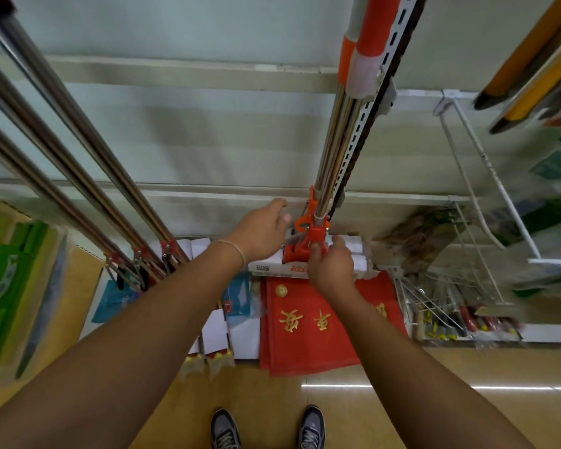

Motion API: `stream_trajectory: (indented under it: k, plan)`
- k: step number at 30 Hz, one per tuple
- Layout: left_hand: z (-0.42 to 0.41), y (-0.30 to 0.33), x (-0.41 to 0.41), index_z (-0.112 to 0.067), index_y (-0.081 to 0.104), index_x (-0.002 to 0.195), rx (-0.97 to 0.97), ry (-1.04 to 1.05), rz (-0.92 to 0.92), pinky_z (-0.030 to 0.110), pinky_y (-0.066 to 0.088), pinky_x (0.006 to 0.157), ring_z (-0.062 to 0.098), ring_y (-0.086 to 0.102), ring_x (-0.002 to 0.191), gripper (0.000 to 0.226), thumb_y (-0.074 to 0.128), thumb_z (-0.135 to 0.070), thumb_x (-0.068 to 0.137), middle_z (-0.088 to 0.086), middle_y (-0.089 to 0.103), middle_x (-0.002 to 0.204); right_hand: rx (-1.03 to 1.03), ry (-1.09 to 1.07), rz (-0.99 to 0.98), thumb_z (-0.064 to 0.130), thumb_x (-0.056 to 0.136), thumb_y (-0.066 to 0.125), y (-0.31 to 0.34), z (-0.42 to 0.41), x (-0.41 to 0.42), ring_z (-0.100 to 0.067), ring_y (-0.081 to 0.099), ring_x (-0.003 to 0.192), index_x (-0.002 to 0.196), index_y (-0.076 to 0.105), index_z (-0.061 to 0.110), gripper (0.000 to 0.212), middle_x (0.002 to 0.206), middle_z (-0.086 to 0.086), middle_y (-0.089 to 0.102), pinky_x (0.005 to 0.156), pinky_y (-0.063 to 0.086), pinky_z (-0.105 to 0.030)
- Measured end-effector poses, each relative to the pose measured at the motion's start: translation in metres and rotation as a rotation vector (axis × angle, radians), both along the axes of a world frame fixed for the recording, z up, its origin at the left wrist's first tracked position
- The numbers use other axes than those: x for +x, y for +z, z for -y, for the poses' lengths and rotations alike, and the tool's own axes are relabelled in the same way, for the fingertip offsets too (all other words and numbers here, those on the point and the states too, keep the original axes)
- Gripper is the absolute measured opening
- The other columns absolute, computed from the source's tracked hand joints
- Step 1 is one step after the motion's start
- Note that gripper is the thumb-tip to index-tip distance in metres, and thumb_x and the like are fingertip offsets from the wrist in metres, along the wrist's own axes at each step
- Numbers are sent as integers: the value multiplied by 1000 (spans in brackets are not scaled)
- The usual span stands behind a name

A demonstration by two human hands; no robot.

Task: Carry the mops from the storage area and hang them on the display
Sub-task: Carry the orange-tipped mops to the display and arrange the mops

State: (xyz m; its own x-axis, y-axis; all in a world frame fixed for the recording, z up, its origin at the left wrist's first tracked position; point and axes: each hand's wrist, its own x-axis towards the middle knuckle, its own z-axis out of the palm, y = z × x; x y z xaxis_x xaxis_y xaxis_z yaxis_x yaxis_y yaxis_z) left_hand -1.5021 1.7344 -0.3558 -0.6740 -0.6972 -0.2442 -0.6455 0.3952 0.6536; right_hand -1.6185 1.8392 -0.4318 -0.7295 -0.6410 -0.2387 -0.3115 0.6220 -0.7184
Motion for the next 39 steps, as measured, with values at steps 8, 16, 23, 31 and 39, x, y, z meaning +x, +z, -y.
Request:
stream_trajectory:
  k: [8,16,23,31,39]
  plan:
    - [-7,19,77,-18,28,149,-53,-13,52,32,40,96,30,54,117,47,35,-24,104,17,58,129,-63,82,-56,29,93,50,36,3,66,-21,64,89,106,56,22,16,98,-1,66,81,56,-39]
    - [15,61,145,-15,33,147,-170,69,-3,33,37,104,30,48,128,46,37,-26,103,16,51,140,-96,138,-64,33,99,52,102,44,122,-34,56,123,143,43,6,53,136,-18,56,104,47,-41]
    - [32,80,188,-16,33,147,-202,180,20,36,38,107,29,47,130,47,38,-31,103,14,50,142,-144,294,-60,34,101,51,124,80,159,-32,50,133,150,35,10,57,149,-14,47,109,44,-46]
    - [32,76,239,-17,42,139,-198,329,67,30,43,87,27,59,109,40,40,-29,102,10,63,120,-181,484,29,35,101,53,111,102,207,-28,52,130,148,38,13,55,145,-11,51,108,45,-46]
    - [56,47,287,-14,55,104,-98,442,116,32,48,78,24,60,92,16,50,-26,96,4,63,96,-18,448,45,32,100,57,75,116,232,-26,58,121,149,36,16,56,139,-12,55,98,49,-41]
